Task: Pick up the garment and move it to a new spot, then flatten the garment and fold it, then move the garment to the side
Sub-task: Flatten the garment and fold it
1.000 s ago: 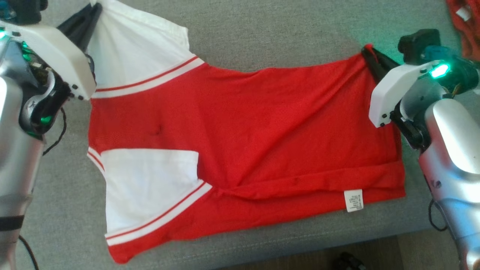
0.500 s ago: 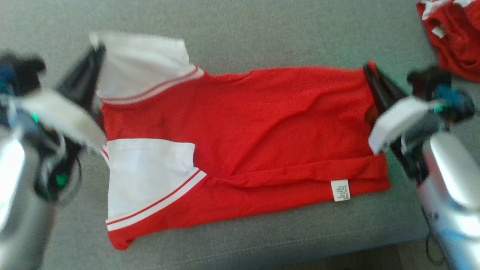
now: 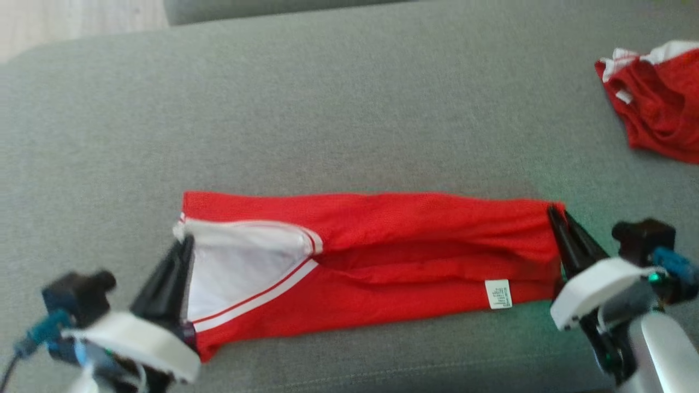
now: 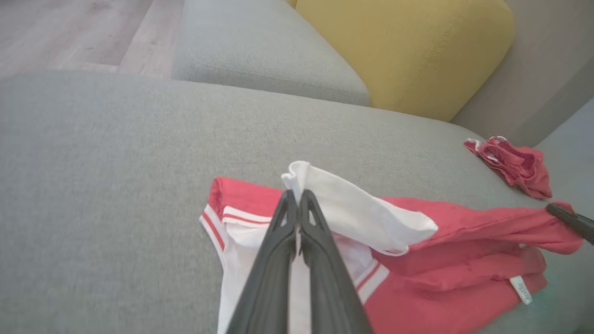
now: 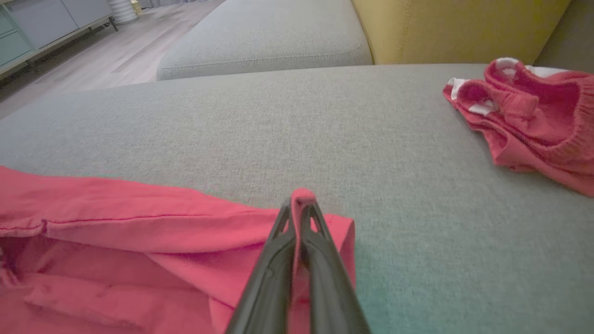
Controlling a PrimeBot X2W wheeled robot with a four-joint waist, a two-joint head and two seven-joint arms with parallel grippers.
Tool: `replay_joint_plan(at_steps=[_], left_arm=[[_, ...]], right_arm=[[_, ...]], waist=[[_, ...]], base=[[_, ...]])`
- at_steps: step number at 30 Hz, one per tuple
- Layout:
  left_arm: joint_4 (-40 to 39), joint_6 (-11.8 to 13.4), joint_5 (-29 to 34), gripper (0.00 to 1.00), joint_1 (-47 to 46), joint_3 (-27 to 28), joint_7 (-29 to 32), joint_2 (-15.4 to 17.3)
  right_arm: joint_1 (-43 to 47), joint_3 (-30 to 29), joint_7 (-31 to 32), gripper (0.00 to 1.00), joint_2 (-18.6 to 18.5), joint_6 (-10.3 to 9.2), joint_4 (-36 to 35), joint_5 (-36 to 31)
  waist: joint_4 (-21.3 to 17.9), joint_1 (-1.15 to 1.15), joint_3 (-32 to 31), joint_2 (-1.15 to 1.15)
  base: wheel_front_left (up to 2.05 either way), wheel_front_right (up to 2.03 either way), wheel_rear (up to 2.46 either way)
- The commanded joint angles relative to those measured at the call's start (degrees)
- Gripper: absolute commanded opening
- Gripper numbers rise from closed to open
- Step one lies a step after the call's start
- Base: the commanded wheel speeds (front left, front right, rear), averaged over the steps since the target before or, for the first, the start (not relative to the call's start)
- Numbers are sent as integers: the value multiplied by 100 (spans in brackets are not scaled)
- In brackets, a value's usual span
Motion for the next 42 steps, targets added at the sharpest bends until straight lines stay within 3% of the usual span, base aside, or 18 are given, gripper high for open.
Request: replay_joint_plan(at_steps=[1, 9, 11, 12, 13, 14, 15, 28, 42], left_arm=[[-227, 34, -80, 0, -95, 184, -91, 37], [78, 29, -210, 0, 320, -11, -342, -274], [222, 8, -237, 0, 347, -48, -409, -347], [300, 8, -228, 18, 355, -48, -468, -371], [373, 2, -216, 44, 368, -57, -518, -388], [426, -6, -228, 84, 390, -61, -567, -419], [461, -14, -256, 100, 421, -59, -615, -455], [194, 247, -103, 100, 614, 230, -1120, -589], [298, 352, 53, 100, 422, 177, -1190, -712]], right_arm=[[36, -16, 48, 0, -20, -5, -313, -55], [414, -251, 239, 2, 121, -5, -562, -187], [466, -291, 242, 36, 145, -5, -554, -220], [496, -314, 249, 69, 168, -5, -550, -230], [527, -342, 244, 93, 194, -5, -554, -235], [565, -382, 233, 100, 223, -5, -560, -237], [608, -429, 216, 100, 247, -5, -570, -244], [959, -1015, 186, 100, 437, -5, -882, -328], [187, -795, 1545, 100, 309, -5, 106, -386]], waist=[[81, 0, -125, 0], [113, 0, -196, 0], [118, 0, -201, 0], [117, 0, -205, 0], [113, 0, -210, 0], [109, 0, -216, 0], [104, 0, -221, 0], [117, 0, -295, 0], [324, 0, -296, 0]], base=[[0, 0, 0], [0, 0, 0], [0, 0, 0], [0, 0, 0], [0, 0, 0], [0, 0, 0], [0, 0, 0], [0, 0, 0], [0, 0, 0]])
